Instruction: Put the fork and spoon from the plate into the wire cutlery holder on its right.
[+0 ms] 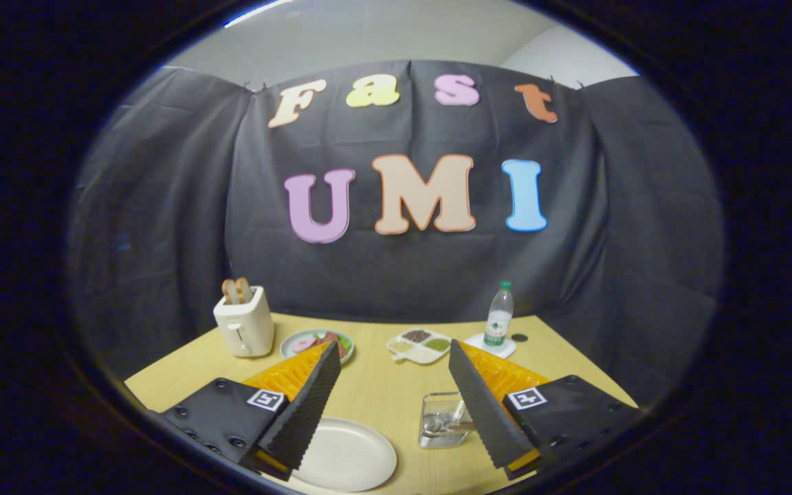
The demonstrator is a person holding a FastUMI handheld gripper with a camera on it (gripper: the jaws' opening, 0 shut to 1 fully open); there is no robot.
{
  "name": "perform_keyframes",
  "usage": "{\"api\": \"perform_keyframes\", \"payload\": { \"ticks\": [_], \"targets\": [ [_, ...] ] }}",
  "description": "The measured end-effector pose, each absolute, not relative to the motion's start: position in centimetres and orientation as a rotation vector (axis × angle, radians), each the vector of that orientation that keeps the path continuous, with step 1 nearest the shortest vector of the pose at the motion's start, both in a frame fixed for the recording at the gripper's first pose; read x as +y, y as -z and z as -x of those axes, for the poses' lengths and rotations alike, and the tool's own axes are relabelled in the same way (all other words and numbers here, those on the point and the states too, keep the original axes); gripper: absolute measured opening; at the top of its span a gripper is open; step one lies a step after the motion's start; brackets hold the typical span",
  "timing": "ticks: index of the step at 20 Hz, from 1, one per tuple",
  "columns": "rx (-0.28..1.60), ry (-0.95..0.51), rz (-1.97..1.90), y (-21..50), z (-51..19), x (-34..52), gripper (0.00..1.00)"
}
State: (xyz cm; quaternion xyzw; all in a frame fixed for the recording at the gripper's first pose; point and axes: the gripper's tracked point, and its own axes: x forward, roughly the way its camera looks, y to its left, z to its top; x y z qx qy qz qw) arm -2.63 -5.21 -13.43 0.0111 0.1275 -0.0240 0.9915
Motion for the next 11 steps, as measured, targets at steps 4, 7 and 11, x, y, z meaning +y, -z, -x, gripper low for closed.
{"api": "perform_keyframes", "payload": {
  "ticks": [4,7,11],
  "targets": [
    [0.233,0.080,-0.034,13.2,2.4,-6.0,1.00],
    [0.214,0.086,-0.042,12.5,2.2,-6.2,1.00],
    [0.192,0.063,-0.049,11.4,1.8,-5.6,1.00]
  ]
}}
